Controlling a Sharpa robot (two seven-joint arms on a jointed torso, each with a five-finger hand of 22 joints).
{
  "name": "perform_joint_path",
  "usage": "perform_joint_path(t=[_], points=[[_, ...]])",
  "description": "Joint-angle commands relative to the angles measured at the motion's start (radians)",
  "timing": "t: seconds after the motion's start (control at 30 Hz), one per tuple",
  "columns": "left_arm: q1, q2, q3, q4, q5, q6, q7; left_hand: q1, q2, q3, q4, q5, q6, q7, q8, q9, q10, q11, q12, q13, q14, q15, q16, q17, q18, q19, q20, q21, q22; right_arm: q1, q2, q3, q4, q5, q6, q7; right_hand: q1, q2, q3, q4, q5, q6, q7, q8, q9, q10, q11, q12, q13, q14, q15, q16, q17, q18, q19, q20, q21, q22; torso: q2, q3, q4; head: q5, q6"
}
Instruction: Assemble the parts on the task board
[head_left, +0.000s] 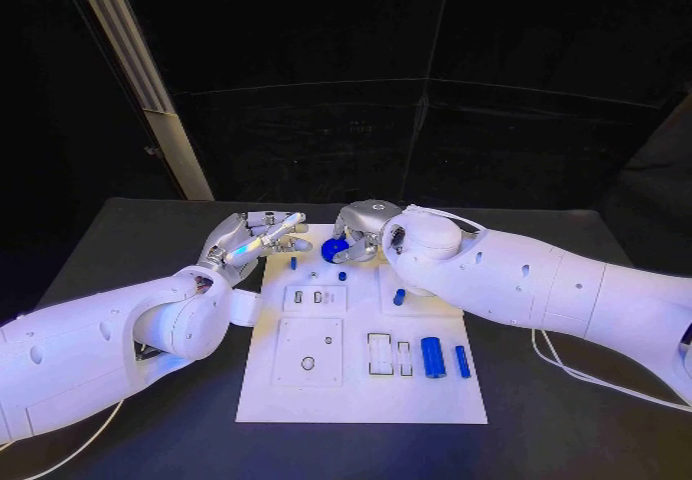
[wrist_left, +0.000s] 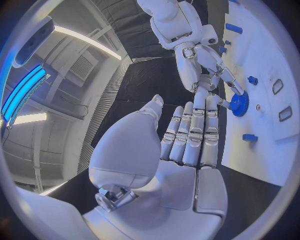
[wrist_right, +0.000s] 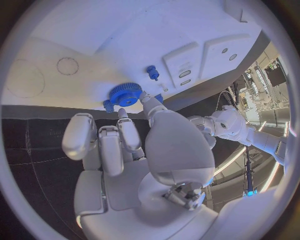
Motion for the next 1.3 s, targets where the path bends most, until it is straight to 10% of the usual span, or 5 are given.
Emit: perform_joint_path(t=[0.03,0.47,0.8,1.1,1.3], points=[[0.002,0.0,0.0,0.002,-0.002,0.014,0.007,0.002,0.01,-0.001,-0.004,-0.002,-0.001,0.0,-0.006,0.001,-0.002,0.001,-0.005,0.0,0.002,0.001,-0.001,0.001,0.006,0.007,-0.001,-0.002,-0.001,0.002,0.001,0.0,-0.001,0.016,0.017,0.005,-0.011,0.005,-0.008,0.002,-0.004,0.0,-0.001,0.001,0.002,-0.003,0.0,-0.003,0.003,0.066,0.007,0.004,0.089,-0.017,-0.001,0.005,0.005,-0.001,0.0,-0.0004,0.0004,0.0,-0.001],[0.002,-0.007,0.0,-0.002,-0.002,0.014,0.008,0.002,0.01,-0.001,-0.004,-0.002,-0.001,0.0,-0.006,0.001,-0.002,0.001,-0.005,0.0,0.002,0.001,-0.001,0.001,0.006,0.007,-0.001,-0.002,-0.001,0.001,-0.108,0.0,0.06,0.179,-0.185,0.17,-0.008,0.03,-0.032,0.034,0.025,0.007,0.0,0.003,0.005,0.002,0.001,0.004,0.011,0.067,0.008,0.004,0.091,-0.017,0.0,0.006,0.008,0.003,-0.005,0.0015,-0.0055,0.001,0.005],[0.002,-0.018,0.0,-0.003,0.001,0.013,0.011,0.002,0.011,-0.001,-0.005,-0.002,-0.001,0.0,-0.006,0.001,-0.002,0.001,-0.005,0.0,0.002,0.001,-0.001,0.002,0.006,0.007,-0.001,-0.002,-0.002,0.002,-0.312,-0.001,0.125,0.469,-0.153,0.408,0.089,0.022,-0.021,-0.034,0.07,-0.003,0.001,-0.003,0.003,-0.019,0.0,-0.017,-0.006,0.062,0.008,-0.006,0.073,-0.015,-0.01,0.007,0.0,-0.012,-0.018,0.007,-0.0294,0.001,0.012],[0.001,-0.014,0.0,-0.01,0.003,0.016,0.013,0.002,0.011,-0.001,-0.005,-0.002,-0.001,0.0,-0.006,0.001,-0.001,0.001,-0.005,0.0,0.002,0.001,-0.001,0.002,0.006,0.007,-0.001,-0.002,-0.002,-0.002,-0.402,-0.001,0.076,0.536,-0.119,0.476,0.095,0.01,-0.028,-0.043,0.074,0.004,-0.002,0.002,0.005,-0.022,-0.002,-0.021,-0.01,0.062,0.007,-0.007,0.074,-0.014,-0.012,0.006,-0.003,-0.015,-0.024,0.0189,-0.043,-0.007,0.018],[0.0,-0.008,0.0,-0.015,0.003,0.019,0.013,0.002,0.011,-0.001,-0.005,-0.002,-0.001,0.0,-0.006,0.001,-0.001,0.001,-0.005,0.0,0.002,0.001,-0.001,0.002,0.006,0.007,-0.001,-0.002,-0.002,-0.027,-0.401,-0.002,0.018,0.541,-0.104,0.481,0.096,0.01,-0.029,-0.044,0.075,0.004,-0.002,0.002,0.005,-0.022,-0.002,-0.021,-0.01,0.062,0.006,-0.006,0.075,-0.014,-0.012,0.006,-0.002,-0.014,-0.022,0.0136,-0.0388,-0.023,0.019]])
